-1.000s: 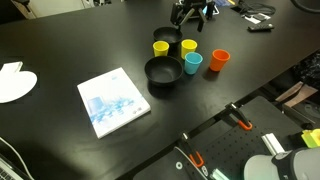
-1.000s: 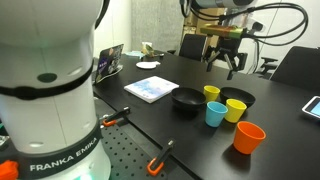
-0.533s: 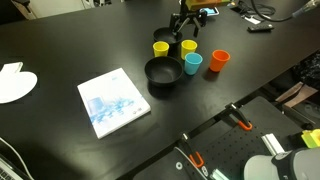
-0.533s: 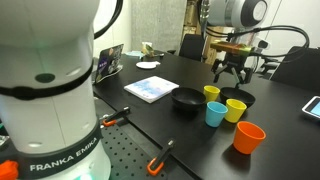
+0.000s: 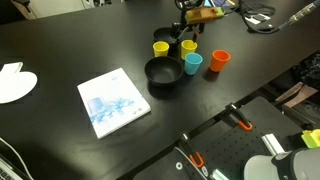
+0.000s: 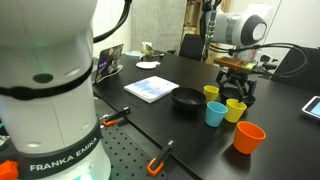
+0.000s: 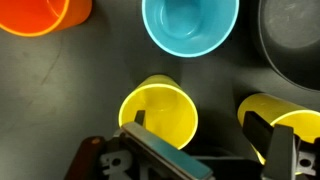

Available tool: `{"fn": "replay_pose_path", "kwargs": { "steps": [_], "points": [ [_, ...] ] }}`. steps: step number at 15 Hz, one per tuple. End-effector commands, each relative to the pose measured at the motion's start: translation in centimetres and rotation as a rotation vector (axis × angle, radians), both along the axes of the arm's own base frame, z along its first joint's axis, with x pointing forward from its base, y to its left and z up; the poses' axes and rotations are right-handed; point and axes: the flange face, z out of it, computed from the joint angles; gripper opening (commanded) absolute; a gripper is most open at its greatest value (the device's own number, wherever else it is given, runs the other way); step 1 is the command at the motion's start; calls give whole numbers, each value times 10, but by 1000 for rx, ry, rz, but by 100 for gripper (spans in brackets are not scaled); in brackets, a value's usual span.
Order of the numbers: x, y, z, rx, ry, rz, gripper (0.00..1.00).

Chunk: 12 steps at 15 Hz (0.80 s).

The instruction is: Stack the cups together

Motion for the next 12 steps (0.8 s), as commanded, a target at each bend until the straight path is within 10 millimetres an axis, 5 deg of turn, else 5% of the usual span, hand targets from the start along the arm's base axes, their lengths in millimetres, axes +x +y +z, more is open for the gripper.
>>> {"fn": "replay_pose_path", "kwargs": {
  "steps": [1,5,6,7,12],
  "points": [
    [12,-2,-16,-20,-16,21,100],
    [18,-3,-35,-47,-5,26,100],
    [19,-4,-38,-58,4,28,75],
    [20,-4,-41,-61,8,31,73],
    [24,-7,-46,-60,20,11,34]
  ]
}}
